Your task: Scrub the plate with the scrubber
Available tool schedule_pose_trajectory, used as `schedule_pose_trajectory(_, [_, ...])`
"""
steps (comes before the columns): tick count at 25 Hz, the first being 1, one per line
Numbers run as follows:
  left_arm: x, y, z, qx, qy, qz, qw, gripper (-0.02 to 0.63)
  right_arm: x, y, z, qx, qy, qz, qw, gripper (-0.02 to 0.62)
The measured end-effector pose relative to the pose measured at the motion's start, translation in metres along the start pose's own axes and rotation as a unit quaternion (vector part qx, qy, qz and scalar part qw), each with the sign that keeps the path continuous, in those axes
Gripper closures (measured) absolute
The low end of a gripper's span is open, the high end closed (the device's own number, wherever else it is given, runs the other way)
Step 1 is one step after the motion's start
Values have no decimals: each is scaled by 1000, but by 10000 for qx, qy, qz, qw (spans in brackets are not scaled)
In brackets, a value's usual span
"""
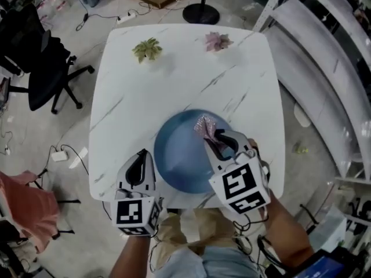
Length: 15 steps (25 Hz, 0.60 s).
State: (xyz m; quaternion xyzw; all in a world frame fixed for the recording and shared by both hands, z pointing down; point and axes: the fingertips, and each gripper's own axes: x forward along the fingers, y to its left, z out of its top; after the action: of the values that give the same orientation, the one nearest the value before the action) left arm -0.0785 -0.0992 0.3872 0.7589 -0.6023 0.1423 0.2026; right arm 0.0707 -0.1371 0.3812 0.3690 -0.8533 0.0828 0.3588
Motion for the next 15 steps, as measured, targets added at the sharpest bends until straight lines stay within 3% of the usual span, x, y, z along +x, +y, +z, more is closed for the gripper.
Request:
schedule_pose_trajectory(4, [34,8,-21,-80,311,-10,9995,594,37,-11,-18,-114,421,218,9988,508])
schedule_pose_trajectory(8, [53,5,-43,-232,777,-139,9966,522,57,-14,-34,-190,918,447,9946,506])
schedule_pose_trajectory(12, [65,4,-50,5,959,-173,9952,552,70,-17,-47,-265,1480,551,9871,508])
schedule_pose_trajectory(15, [70,3,-48,-196,1144,-358,9926,575,77,-18,-52,-514,1948,593,9777,509])
